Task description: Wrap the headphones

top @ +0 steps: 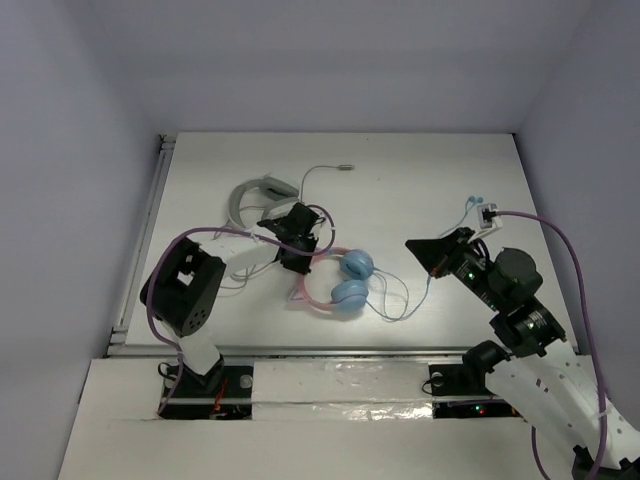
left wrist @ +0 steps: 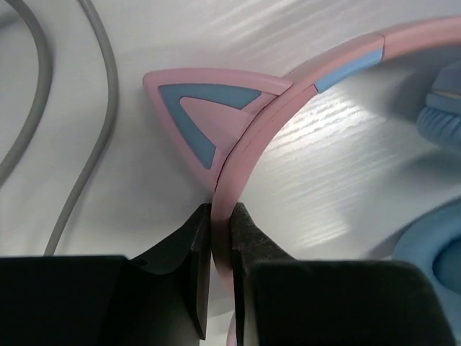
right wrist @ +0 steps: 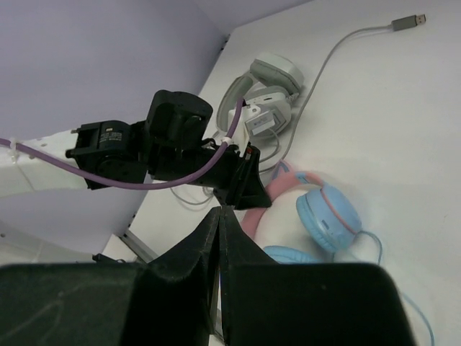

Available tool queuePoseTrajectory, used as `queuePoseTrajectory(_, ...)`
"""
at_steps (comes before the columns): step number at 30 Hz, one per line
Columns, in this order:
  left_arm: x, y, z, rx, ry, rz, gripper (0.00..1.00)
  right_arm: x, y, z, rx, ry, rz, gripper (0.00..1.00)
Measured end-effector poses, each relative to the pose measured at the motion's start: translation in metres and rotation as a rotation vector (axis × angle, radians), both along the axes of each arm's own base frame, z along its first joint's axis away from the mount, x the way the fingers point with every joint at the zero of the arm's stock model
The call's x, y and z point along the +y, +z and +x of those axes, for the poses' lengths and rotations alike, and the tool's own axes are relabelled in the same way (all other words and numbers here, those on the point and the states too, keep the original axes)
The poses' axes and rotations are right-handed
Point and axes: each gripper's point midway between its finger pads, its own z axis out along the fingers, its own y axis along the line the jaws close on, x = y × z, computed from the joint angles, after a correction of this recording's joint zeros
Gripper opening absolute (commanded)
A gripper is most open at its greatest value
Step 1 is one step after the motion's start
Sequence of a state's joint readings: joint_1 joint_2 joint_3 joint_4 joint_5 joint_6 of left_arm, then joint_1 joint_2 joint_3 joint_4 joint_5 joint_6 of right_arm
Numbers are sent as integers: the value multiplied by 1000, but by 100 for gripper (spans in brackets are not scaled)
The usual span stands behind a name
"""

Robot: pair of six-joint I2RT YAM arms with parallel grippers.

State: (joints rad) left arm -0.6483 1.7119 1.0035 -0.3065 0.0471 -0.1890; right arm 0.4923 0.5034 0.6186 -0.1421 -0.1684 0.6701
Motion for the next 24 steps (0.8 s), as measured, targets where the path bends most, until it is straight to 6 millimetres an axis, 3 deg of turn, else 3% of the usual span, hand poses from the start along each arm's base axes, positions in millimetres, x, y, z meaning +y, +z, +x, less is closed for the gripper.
queuePoseTrajectory(5,-2,5,-7,7,5,-34,0,2,-7,4,15,0,-8,7)
queuePoseTrajectory(8,-2,25,-15,8,-4,-74,0,4,-10,6,21,3,-16,12)
queuePoseTrajectory(10,-2,49,-19,-7,-9,-119,0,6,-11,6,23,15,-23,21)
queuePoseTrajectory(11,-6,65,-19,-21,-14,-160,0,7,-11,7,24,23,-27,38)
queuePoseTrajectory(13,-12,104,-13,-71,-17,-250,0,10,-9,7,20,41,-37,58)
queuePoseTrajectory(14,-15,124,-8,-105,-16,-298,0,12,-7,6,11,52,-40,77)
queuePoseTrajectory(15,-16,149,-1,-149,-11,-353,0,13,-2,6,2,59,-40,84)
queuePoseTrajectory(17,-13,190,10,-217,9,-455,0,15,7,5,-29,78,-43,94)
queuePoseTrajectory(20,-3,240,25,-311,38,-559,0,17,32,2,-95,100,-40,99)
queuePoseTrajectory(24,3,268,30,-342,47,-626,0,15,67,0,-201,101,-28,100)
